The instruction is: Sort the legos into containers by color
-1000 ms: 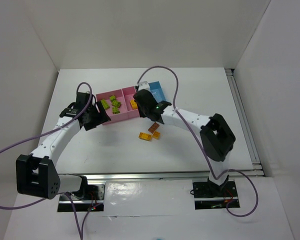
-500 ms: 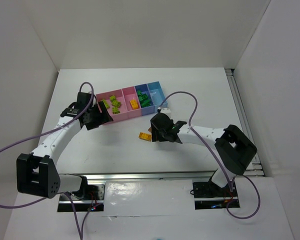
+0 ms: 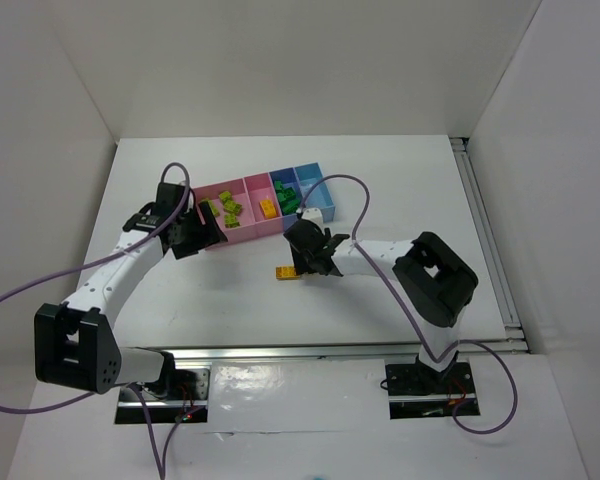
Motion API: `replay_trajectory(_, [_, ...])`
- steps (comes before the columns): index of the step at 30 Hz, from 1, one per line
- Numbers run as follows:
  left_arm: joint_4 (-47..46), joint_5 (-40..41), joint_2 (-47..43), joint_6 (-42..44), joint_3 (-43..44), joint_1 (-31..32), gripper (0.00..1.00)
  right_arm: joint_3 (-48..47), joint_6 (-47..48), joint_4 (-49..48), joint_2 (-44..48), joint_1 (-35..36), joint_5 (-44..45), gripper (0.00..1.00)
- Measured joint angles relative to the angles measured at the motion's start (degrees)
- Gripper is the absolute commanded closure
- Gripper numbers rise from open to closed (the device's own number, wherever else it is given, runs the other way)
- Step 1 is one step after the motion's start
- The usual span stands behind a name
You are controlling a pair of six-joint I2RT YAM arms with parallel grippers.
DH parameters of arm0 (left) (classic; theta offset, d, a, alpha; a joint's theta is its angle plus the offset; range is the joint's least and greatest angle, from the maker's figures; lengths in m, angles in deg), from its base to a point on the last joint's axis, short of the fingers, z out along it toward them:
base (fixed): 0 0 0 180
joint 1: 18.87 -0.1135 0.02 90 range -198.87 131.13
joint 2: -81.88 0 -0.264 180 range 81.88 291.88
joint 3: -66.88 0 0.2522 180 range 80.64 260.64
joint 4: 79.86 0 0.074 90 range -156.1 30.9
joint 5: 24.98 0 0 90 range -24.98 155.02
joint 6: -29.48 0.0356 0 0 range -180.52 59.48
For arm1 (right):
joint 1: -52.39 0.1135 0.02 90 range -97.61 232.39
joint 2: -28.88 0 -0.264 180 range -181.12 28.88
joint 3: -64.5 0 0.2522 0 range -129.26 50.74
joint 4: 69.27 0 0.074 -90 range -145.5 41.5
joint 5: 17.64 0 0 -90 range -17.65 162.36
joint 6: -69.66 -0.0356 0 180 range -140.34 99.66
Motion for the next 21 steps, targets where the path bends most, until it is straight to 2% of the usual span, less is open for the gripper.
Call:
replay_trajectory(1, [0.00, 0.07, 0.00, 0.00, 0.22, 0.00, 0.19, -0.04, 0.37, -0.28, -0.17, 0.00, 0.20, 0.43])
replay_trajectory(4, [-0.04, 0.11, 0.00, 0.02, 0.72, 0.00, 0.19, -0.04, 1.16, -0.35, -0.22, 0.00, 0.46, 0.56])
replay_trajectory(5, [0.00, 0.13, 0.02, 0.02, 0.81, 0.00, 0.19, -0.04, 1.22, -0.35, -0.22, 0.00, 0.46, 0.64])
replay_trajectory(6, [0.02, 0.11, 0.09, 0.02, 0.85, 0.00, 0.19, -0.04, 1.11, -0.35, -0.15, 0.00, 0.52, 0.67])
replay_trajectory(9, [0.00, 0.11, 0.66, 0.00, 0.96, 0.00, 0.19, 0.72, 1.09, 0.02, 0.70, 0.00, 0.37, 0.65])
replay_trajectory(12, [0.26, 0.09, 1.11, -0.02, 1.07, 0.09, 0.19, 2.38, 0.81, 0.72, 2.34, 0.00, 0.17, 0.40])
replay_trajectory(21, [0.37, 0.09, 1.49, -0.02, 1.51, 0.94, 0.19, 3.89, 2.36, 1.73, 4.04, 0.00, -5.62, 0.40])
